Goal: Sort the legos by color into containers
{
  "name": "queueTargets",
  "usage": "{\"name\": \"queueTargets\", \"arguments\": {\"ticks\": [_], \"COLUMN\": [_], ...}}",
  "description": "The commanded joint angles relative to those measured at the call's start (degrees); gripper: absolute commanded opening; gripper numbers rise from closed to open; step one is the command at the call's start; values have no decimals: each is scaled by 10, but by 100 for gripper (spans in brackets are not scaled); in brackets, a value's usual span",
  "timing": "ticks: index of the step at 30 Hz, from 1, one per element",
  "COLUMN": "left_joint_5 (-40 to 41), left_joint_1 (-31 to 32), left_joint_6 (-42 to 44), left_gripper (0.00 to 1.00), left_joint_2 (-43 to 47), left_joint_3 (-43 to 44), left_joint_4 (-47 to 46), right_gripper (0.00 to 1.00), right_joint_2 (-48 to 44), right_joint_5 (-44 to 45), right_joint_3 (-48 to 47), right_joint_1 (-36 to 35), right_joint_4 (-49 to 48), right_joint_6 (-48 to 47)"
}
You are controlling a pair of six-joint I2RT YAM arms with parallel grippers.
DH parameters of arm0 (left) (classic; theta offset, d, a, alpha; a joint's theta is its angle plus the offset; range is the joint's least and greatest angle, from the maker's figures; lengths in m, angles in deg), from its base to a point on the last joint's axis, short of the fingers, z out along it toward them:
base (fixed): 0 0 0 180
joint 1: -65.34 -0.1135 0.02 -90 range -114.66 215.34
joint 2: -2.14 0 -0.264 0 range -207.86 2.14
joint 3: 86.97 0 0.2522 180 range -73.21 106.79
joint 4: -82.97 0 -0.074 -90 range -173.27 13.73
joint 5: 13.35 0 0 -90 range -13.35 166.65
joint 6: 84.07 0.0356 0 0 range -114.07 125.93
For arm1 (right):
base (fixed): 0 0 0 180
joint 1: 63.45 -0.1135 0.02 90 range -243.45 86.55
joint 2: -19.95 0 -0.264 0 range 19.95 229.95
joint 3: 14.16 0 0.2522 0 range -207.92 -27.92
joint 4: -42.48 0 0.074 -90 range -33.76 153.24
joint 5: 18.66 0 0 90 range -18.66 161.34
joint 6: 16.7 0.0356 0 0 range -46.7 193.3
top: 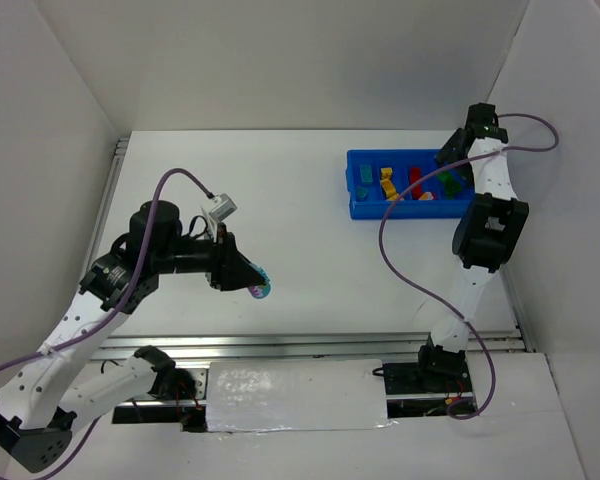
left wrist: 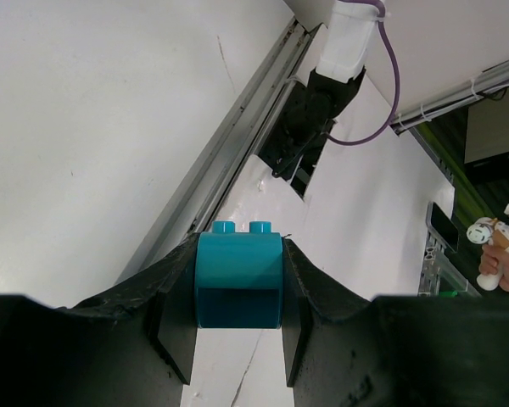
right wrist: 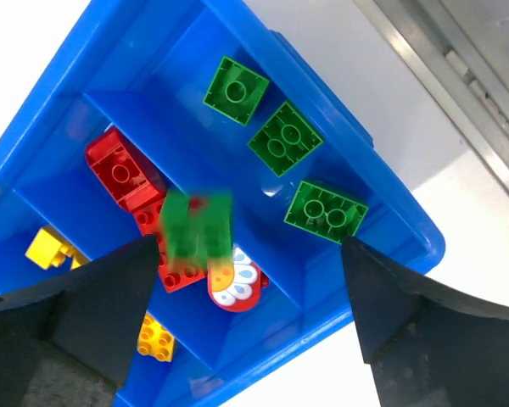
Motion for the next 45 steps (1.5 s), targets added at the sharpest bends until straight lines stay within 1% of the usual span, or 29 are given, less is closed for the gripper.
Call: {"name": "queueTargets", "arguments": {"ticks": [1,3,6,9,13,14,16,17,18,19,20,21,22,24,25,26,27,28,29,30,31,32,33,34,35,37,39,42,45], "left_joint_5": [2,2,11,4,-2,21,65,87,118,128,129,118,108,90,59,45,27,-13,-35,-53,-70,-108,-122,-135,-163,-185,-198,-200,-205], "left_joint_1": [-2,-2,-3,-3,-3,-3,-3,-3,-3,-3,-3,-3,-2,-1,-1,-1,-1,-1,-1,-1,-2,-2,-2,-1,0,-1,0,4,8], "left_joint_6": [-8,-8,-9,-13,-15,-15,-23,-26,-29,-33,-35,-36,-37,-41,-45,-49,-57,-75,-87,-117,-135,-151,-170,-206,-223,-274,-284,-270,-282], "left_gripper": [0,0,0,0,0,0,0,0,0,0,0,0,0,0,0,0,0,0,0,0,0,0,0,0,0,0,0,0,0], "left_joint_2": [6,4,-7,-25,-43,-48,-56,-71,-82,-92,-105,-133,-148,-192,-205,-226,-233,-239,-244,-243,-241,-236,-232,-230,-226,-224,-224,-224,-224], "left_joint_3": [-3,-2,-1,0,7,8,12,19,23,29,34,47,56,82,91,105,109,112,110,106,100,84,76,67,52,39,35,41,37], "left_joint_4": [-22,-23,-31,-50,-65,-65,-61,-53,-53,-55,-68,-76,-82,-108,-118,-132,-162,-184,-211,-271,-303,-343,-380,-446,-479,-562,-577,-550,-565], "right_gripper": [96,100,100,100,100,100,100,100,100,100,100,100,100,100,100,100,99,100,100,100,100,99,100,100,99,99,99,98,93], "right_joint_2": [-18,-25,-47,-77,-73,-80,-123,-145,-197,-224,-254,-309,-332,-400,-420,-443,-484,-504,-526,-568,-585,-619,-633,-645,-655,-673,-688,-702,-698], "right_joint_5": [2,-4,0,37,47,39,2,-1,-5,-6,-8,-21,-73,-177,-244,-407,-497,-573,-669,-705,-736,-788,-809,-829,-843,-844,-819,-777,-747], "right_joint_3": [-30,-42,-48,-26,-34,-25,7,51,79,132,159,190,245,296,363,396,430,490,510,543,556,565,578,611,628,659,670,675,679], "right_joint_1": [-1,-2,-10,-19,-19,-19,-25,-41,-52,-63,-84,-94,-101,-121,-129,-135,-162,-176,-195,-237,-254,-273,-288,-313,-322,-342,-355,-384,-406], "right_joint_4": [-10,-5,2,-12,16,19,9,-8,-20,-33,-59,-74,-97,-119,-141,-199,-233,-309,-335,-359,-403,-421,-446,-485,-578,-626,-631,-647,-663], "right_joint_6": [-4,-2,2,11,12,16,20,26,25,26,30,30,31,15,7,-13,-19,-15,-13,-15,-15,-14,-4,51,85,131,134,139,147]}}
